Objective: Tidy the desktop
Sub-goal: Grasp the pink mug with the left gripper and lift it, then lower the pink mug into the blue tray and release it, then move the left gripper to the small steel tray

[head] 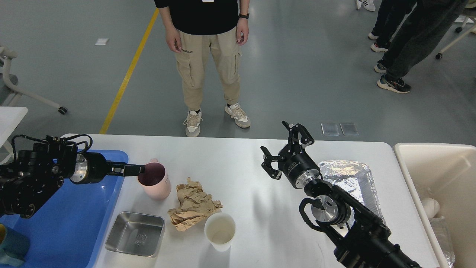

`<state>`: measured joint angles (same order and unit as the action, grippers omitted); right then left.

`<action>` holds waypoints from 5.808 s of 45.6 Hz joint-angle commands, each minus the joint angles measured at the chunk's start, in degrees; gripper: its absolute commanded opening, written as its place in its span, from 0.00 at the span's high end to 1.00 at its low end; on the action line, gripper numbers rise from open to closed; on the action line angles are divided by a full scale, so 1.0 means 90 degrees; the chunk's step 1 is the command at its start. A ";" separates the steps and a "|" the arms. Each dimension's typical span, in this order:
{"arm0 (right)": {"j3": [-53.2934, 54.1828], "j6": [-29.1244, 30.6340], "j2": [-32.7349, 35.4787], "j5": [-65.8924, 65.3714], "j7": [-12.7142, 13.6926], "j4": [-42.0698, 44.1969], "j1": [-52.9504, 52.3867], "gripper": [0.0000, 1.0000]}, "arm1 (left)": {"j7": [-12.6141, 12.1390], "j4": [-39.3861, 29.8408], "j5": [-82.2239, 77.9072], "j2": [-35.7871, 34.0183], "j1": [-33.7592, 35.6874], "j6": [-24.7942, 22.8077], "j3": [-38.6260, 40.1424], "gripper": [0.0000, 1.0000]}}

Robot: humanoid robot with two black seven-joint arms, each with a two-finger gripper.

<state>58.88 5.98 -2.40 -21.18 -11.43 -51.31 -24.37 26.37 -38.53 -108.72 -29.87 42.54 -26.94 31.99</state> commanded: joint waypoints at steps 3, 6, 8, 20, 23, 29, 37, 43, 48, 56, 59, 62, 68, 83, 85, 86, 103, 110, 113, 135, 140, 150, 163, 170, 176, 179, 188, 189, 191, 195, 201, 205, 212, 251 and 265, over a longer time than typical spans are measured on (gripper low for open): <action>0.0000 -0.0001 0.0032 0.0000 0.0000 -0.0041 0.0012 0.00 | 0.0010 0.0179 0.0009 0.0164 0.0000 0.0063 -0.0126 0.45; 0.0000 -0.0001 0.0032 0.0000 0.0000 -0.0070 0.0022 0.00 | 0.0019 0.0257 0.0019 0.0184 0.0000 0.0190 -0.0243 0.49; 0.0010 -0.0001 0.0032 0.0000 0.0000 -0.0080 0.0032 0.00 | 0.0039 0.0287 0.0019 0.0203 0.0000 0.0287 -0.0321 0.54; 0.0010 0.0009 0.0081 0.0000 0.0000 -0.0080 0.0081 0.00 | 0.0234 0.0306 0.0029 0.0203 0.0010 0.0337 -0.0498 0.78; 0.0010 -0.0001 0.0081 0.0000 0.0000 -0.0090 0.0091 0.00 | 0.0264 0.0306 0.0029 0.0203 0.0010 0.0337 -0.0498 0.82; 0.0010 -0.0001 0.0081 0.0000 0.0000 -0.0090 0.0100 0.00 | 0.0429 0.0306 0.0019 0.0164 0.0000 0.0337 -0.0507 0.90; 0.0010 -0.0001 0.0081 0.0000 0.0000 -0.0080 0.0100 0.00 | 0.0527 0.0306 0.0029 0.0116 0.0000 0.0327 -0.0546 0.97; 0.0010 -0.0001 0.0071 -0.0010 0.0000 -0.0080 0.0110 0.00 | 0.0683 0.0258 0.0058 0.0125 0.0020 0.0239 -0.0546 0.98; 0.0010 -0.0001 0.0061 -0.0010 0.0000 -0.0080 0.0110 0.00 | 0.0810 0.0170 0.0292 -0.0001 0.0059 0.0122 -0.0537 0.98; 0.0000 -0.0001 0.0052 -0.0010 0.0000 -0.0060 0.0091 0.00 | 0.0898 -0.1147 0.1111 -0.1211 0.0069 -0.0629 -0.0429 0.96; 0.0000 -0.0001 0.0052 -0.0010 0.0000 -0.0060 0.0071 0.00 | 0.0947 -0.1762 0.1590 -0.1758 0.0078 -0.0883 -0.0419 0.96; 0.0000 -0.0001 0.0052 -0.0010 0.0000 -0.0051 0.0042 0.00 | 0.1015 -0.2251 0.1922 -0.2295 0.0088 -0.1059 -0.0419 0.95; -0.0009 -0.0001 0.0052 -0.0010 0.0000 -0.0041 0.0003 0.00 | 0.1162 -0.3130 0.2031 -0.3476 0.0049 -0.1187 -0.0449 0.95; -0.0009 0.0009 0.0071 -0.0010 0.0000 -0.0051 -0.0027 0.00 | 0.1289 -0.3766 0.1953 -0.5402 -0.0399 -0.1060 -0.0644 0.94; -0.0019 0.0000 0.0052 -0.0010 0.0000 -0.0060 -0.0036 0.00 | 0.1279 -0.3766 0.1885 -0.5460 -0.0565 -0.0875 -0.0683 0.94; -0.0019 -0.0001 0.0052 -0.0010 0.0000 -0.0060 -0.0036 0.00 | 0.1279 -0.3766 0.1817 -0.5480 -0.0644 -0.0777 -0.0702 0.94; -0.0019 -0.0001 0.0120 0.0000 0.0000 -0.0090 -0.0056 0.00 | 0.1250 -0.3688 0.1132 -0.5558 -0.1386 0.0151 -0.0927 0.94; -0.0019 0.0009 0.0130 0.0000 0.0000 -0.0099 -0.0056 0.00 | 0.1240 -0.3649 0.0820 -0.5578 -0.1386 0.0307 -0.0976 0.94; -0.0009 0.0009 0.0130 0.0000 0.0000 -0.0109 -0.0056 0.00 | 0.1240 -0.3610 0.0742 -0.5578 -0.1386 0.0405 -0.1025 0.94; -0.0019 0.0009 0.0140 0.0000 0.0000 -0.0187 -0.0036 0.00 | 0.1074 -0.2155 0.0722 -0.4543 -0.1445 0.0962 -0.1103 0.93; -0.0019 0.0009 0.0159 0.0000 0.0000 -0.0187 -0.0027 0.00 | 0.1045 -0.2028 0.0722 -0.4299 -0.1562 0.0991 -0.1103 0.93; -0.0009 0.0009 0.0188 -0.0010 0.0000 -0.0187 -0.0027 0.00 | 0.1035 -0.1911 0.0703 -0.4074 -0.1738 0.1098 -0.1103 0.92; -0.0009 0.0009 0.0188 -0.0010 0.0000 -0.0187 -0.0036 0.00 | 0.1045 -0.1696 0.0820 -0.3674 -0.1797 0.1245 -0.1084 0.68; -0.0010 0.0009 0.0247 -0.0010 0.0000 -0.0187 -0.0036 0.00 | 0.1016 -0.1696 0.1092 -0.3469 -0.1894 0.1245 -0.1074 0.57; -0.0019 0.0009 0.0276 -0.0010 0.0000 -0.0187 -0.0036 0.00 | 0.0908 -0.1725 0.1756 -0.3381 -0.1904 0.1235 -0.0986 0.45; -0.0019 0.0009 0.0276 -0.0010 0.0000 -0.0177 -0.0036 0.00 | 0.0801 -0.1735 0.2517 -0.3381 -0.1826 0.1196 -0.0927 0.28; -0.0019 -0.0001 0.0257 -0.0010 0.0000 -0.0158 -0.0066 0.00 | 0.0157 -0.2047 0.4607 -0.3459 -0.1670 0.1128 -0.0654 0.13; -0.0019 -0.0001 0.0247 -0.0010 0.0000 -0.0158 -0.0066 0.00 | 0.0040 -0.2057 0.4744 -0.3449 -0.1612 0.1118 -0.0625 0.13; -0.0029 -0.0001 0.0247 -0.0010 0.0000 -0.0158 -0.0066 0.00 | -0.0214 -0.2067 0.5027 -0.3410 -0.1475 0.1118 -0.0537 0.10; -0.0029 -0.0049 0.0257 -0.0010 0.0000 -0.0158 -0.0066 0.00 | -0.0809 -0.2038 0.5652 -0.3361 -0.1260 0.1079 -0.0430 0.07; -0.0029 -0.0049 0.0276 -0.0010 0.0000 -0.0158 -0.0066 0.00 | -0.1942 -0.1891 0.6756 -0.3186 -0.1055 0.1128 -0.0419 0.05; -0.0029 -0.0059 0.0276 -0.0010 0.0000 -0.0158 -0.0066 0.00 | -0.2275 -0.1618 0.7118 -0.2591 -0.0811 0.1147 -0.0419 0.05; -0.0039 -0.0059 0.0257 -0.0019 0.0000 -0.0148 -0.0066 0.00 | -0.2237 -0.1442 0.7128 -0.1877 -0.0654 0.1138 -0.0420 0.05; -0.0244 -0.0098 0.0423 -0.0078 0.0000 -0.0051 0.0003 0.00 | -0.2149 -0.4468 0.5625 -0.3243 -0.0761 0.1001 -0.2021 0.04; -0.0263 -0.0098 0.0423 -0.0078 0.0000 -0.0051 0.0003 0.00 | -0.2119 -0.6060 0.5302 -0.4884 -0.0879 0.1167 -0.2002 0.04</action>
<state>56.54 5.09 1.43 -21.88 -11.43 -51.77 -24.34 7.07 -88.96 -60.46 -68.83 34.81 -16.73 13.88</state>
